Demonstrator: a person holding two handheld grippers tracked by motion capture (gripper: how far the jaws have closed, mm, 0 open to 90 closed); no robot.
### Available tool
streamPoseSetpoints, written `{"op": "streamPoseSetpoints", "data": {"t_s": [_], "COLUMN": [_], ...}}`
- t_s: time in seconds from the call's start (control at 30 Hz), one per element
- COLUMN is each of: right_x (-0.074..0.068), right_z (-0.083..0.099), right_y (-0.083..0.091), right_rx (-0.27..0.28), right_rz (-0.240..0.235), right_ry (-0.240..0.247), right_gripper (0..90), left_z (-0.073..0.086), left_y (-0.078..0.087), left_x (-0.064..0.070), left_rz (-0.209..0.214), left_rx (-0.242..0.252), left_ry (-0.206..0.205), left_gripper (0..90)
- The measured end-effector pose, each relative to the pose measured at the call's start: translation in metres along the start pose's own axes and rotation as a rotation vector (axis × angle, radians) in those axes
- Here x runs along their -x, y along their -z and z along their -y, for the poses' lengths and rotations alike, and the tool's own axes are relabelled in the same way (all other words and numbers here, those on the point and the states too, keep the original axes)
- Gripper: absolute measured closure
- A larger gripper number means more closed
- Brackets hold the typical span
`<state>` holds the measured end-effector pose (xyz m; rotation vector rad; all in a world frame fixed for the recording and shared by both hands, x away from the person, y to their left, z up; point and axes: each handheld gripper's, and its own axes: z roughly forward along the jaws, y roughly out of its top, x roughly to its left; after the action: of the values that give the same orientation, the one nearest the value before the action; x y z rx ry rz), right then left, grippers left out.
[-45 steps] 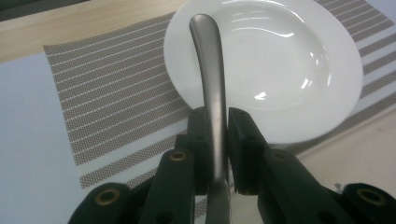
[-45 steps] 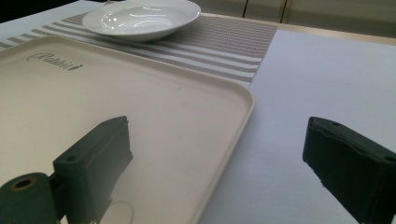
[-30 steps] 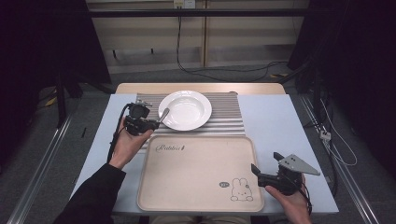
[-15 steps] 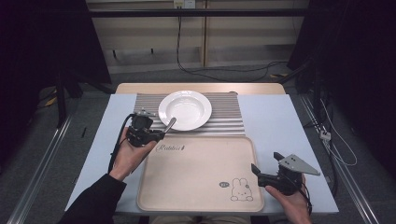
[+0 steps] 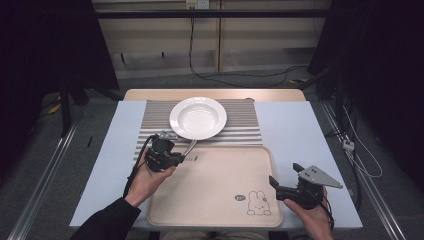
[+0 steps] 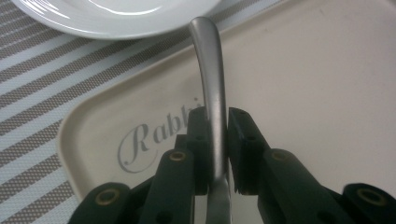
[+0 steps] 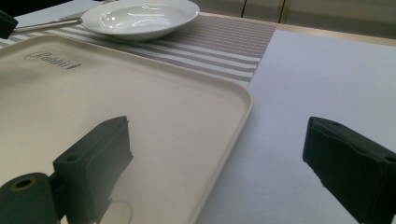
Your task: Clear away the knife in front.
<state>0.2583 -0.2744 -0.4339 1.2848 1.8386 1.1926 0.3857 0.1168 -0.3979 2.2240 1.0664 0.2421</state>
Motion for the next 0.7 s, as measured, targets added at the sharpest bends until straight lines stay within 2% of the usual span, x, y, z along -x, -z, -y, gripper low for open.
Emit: {"op": "streamPoseSetpoints", "data": {"t_s": [0.1, 0.3, 0.57, 0.7], "right_x": [0.000, 0.000, 0.000, 0.000], "right_z": [0.000, 0.000, 0.001, 0.001], "right_y": [0.000, 0.001, 0.002, 0.002], "right_rx": [-0.002, -0.001, 0.000, 0.000], "right_rz": [0.000, 0.000, -0.001, -0.001], "right_ry": [-0.002, -0.002, -0.002, -0.001], "right_gripper": [7.6, 7.6, 7.6, 7.7], "left_z": [0.003, 0.008, 0.011, 0.013], "left_y": [-0.005, -0.015, -0.026, -0.030], "left_x": [0.002, 0.007, 0.010, 0.010], "left_rz": [0.001, 0.009, 0.026, 0.027], "left_rx": [-0.017, -0.047, -0.099, -0.110], "left_ry": [-0.020, -0.011, -0.027, -0.026], "left_gripper": [79.6, 79.6, 79.6, 79.5]}}
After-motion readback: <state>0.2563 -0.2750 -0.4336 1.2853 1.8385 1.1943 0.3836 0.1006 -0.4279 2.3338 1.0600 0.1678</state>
